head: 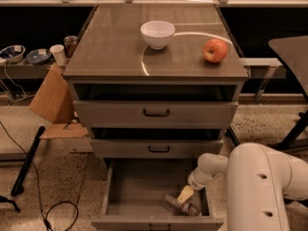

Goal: Pick water bottle from bottom drawer and place on counter

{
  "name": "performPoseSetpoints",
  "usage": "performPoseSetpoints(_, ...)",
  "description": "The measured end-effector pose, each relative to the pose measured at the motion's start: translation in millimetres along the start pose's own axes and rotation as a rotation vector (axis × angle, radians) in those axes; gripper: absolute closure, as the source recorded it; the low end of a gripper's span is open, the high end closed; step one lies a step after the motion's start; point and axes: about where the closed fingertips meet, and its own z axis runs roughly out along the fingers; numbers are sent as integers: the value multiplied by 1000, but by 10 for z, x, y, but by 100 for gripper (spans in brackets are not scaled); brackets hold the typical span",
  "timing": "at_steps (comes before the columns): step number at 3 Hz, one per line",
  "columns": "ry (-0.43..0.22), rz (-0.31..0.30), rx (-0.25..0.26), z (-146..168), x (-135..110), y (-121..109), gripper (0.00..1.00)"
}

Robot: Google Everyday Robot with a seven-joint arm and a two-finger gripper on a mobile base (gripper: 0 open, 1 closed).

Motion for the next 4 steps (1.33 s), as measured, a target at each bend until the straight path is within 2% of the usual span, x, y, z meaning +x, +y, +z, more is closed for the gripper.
performPoseSetpoints(2,-10,20,-60,296,128,-115,0)
performPoseSetpoints(3,-18,30,-78,385,194,-124,19)
performPoseSetpoints(4,-28,33,-89,433,230,-117,33)
